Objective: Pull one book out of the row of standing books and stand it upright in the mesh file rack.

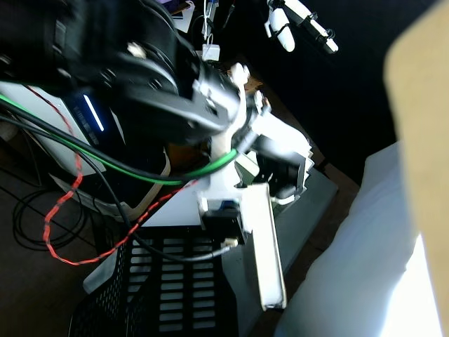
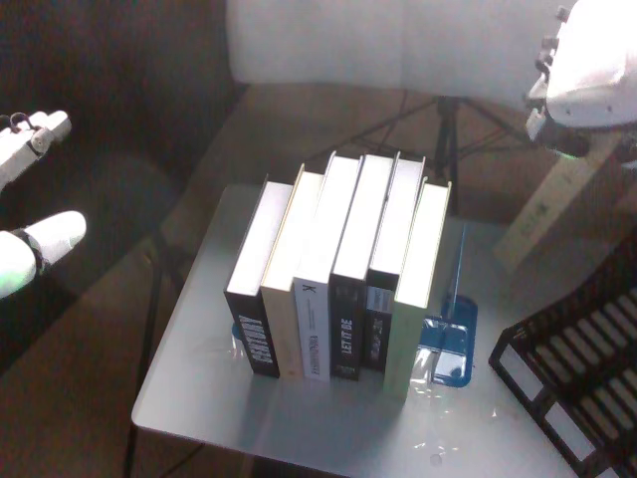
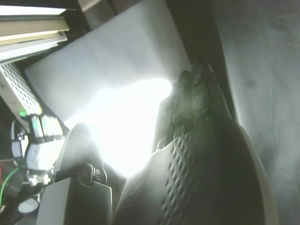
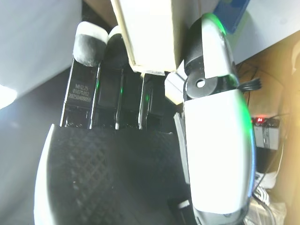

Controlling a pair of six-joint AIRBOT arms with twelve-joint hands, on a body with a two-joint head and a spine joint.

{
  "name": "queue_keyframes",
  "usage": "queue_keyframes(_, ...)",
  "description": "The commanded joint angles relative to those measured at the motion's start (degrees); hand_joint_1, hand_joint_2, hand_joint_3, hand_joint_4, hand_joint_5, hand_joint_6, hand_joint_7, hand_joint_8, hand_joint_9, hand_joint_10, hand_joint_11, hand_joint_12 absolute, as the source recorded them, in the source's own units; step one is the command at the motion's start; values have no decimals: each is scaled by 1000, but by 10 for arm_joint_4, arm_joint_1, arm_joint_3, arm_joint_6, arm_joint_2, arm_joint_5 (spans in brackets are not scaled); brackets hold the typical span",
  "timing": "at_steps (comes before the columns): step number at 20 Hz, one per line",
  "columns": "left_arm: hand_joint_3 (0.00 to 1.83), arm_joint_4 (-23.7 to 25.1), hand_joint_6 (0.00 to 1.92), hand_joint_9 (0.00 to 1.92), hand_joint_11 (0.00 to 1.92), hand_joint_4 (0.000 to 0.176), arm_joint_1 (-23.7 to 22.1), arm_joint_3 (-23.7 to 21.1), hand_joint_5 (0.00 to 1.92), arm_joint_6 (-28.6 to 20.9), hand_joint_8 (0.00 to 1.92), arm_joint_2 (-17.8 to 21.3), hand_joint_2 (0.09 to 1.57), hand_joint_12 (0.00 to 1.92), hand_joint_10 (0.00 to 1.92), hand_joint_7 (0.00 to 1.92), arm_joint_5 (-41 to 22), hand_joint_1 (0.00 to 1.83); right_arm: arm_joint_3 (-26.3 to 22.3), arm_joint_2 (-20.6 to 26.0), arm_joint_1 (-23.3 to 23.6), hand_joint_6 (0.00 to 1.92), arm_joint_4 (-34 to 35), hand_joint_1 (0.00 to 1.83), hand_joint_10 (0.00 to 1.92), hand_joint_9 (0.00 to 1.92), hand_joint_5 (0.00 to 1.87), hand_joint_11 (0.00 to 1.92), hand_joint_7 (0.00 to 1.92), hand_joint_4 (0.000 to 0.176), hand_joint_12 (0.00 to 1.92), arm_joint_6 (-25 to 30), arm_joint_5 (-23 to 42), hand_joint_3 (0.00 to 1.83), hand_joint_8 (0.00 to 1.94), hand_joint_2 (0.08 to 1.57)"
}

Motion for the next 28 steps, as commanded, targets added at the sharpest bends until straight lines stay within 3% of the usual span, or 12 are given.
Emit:
queue_keyframes(1,0,-8,3,0,0,0,-3,1,69,-2,0,1,1419,0,0,0,-73,417,-6,11,10,998,-3,1347,1724,773,742,925,721,0,1921,-11,-46,0,1500,1240)
queue_keyframes(5,0,-10,3,0,0,0,-3,0,69,0,0,3,1419,0,0,0,-73,415,-23,24,10,989,43,1348,1722,778,745,934,724,0,1921,-33,-25,0,1498,1238)
queue_keyframes(6,2,-10,3,0,24,0,-3,0,71,0,0,3,1424,11,0,0,-73,419,-27,28,10,1141,61,1350,1633,757,710,785,777,0,1865,-42,-22,0,1377,1229)
queue_keyframes(8,3,-12,5,0,41,0,-3,-2,76,0,1,4,1427,22,0,3,-75,426,-33,33,10,1152,92,1345,1664,728,688,764,754,0,1891,-58,-12,1,1419,1238)
queue_keyframes(9,0,-12,4,0,1,0,-3,-3,75,0,4,5,1428,261,0,0,-76,437,-38,39,10,1268,115,1345,1578,757,676,711,765,0,1834,-68,-2,0,1365,1233)
queue_keyframes(10,0,-13,2,0,0,0,-3,-3,77,0,2,5,1425,361,0,1,-76,429,-43,45,9,1286,128,1350,1522,784,687,698,792,0,1786,-73,5,0,1311,1220)
queue_keyframes(11,0,-13,2,0,0,0,-3,-3,77,1,0,5,1419,381,0,0,-76,424,-47,50,9,1243,137,1347,1564,745,694,680,780,0,1825,-74,8,0,1376,1225)
queue_keyframes(14,0,-16,1,0,0,0,-2,-3,68,1,0,4,1418,434,0,0,-77,400,-65,75,1,1036,152,1357,1661,801,735,895,804,0,1913,-75,23,0,1383,1217)
queue_keyframes(15,0,-17,1,0,0,0,0,-4,67,2,0,4,1418,458,0,0,-77,384,-67,78,-3,1047,152,1355,1650,790,743,830,795,0,1919,-75,23,0,1403,1218)
queue_keyframes(17,0,-19,0,0,0,0,2,-4,66,1,0,4,1415,495,0,0,-79,378,-66,80,-15,1256,152,1354,1486,816,710,671,834,0,1765,-75,16,0,1232,1202)
queue_keyframes(21,0,-18,0,0,0,6,2,-4,66,0,0,3,1414,469,0,0,-78,373,-52,72,-25,1256,92,1357,1436,817,748,682,864,0,1637,-75,-3,0,1166,1187)
queue_keyframes(28,0,-18,2,0,0,0,3,-3,81,-1,0,1,1414,316,0,0,-79,447,19,6,-64,1224,11,1358,1462,801,775,625,887,0,1736,-43,-34,0,1129,1180)
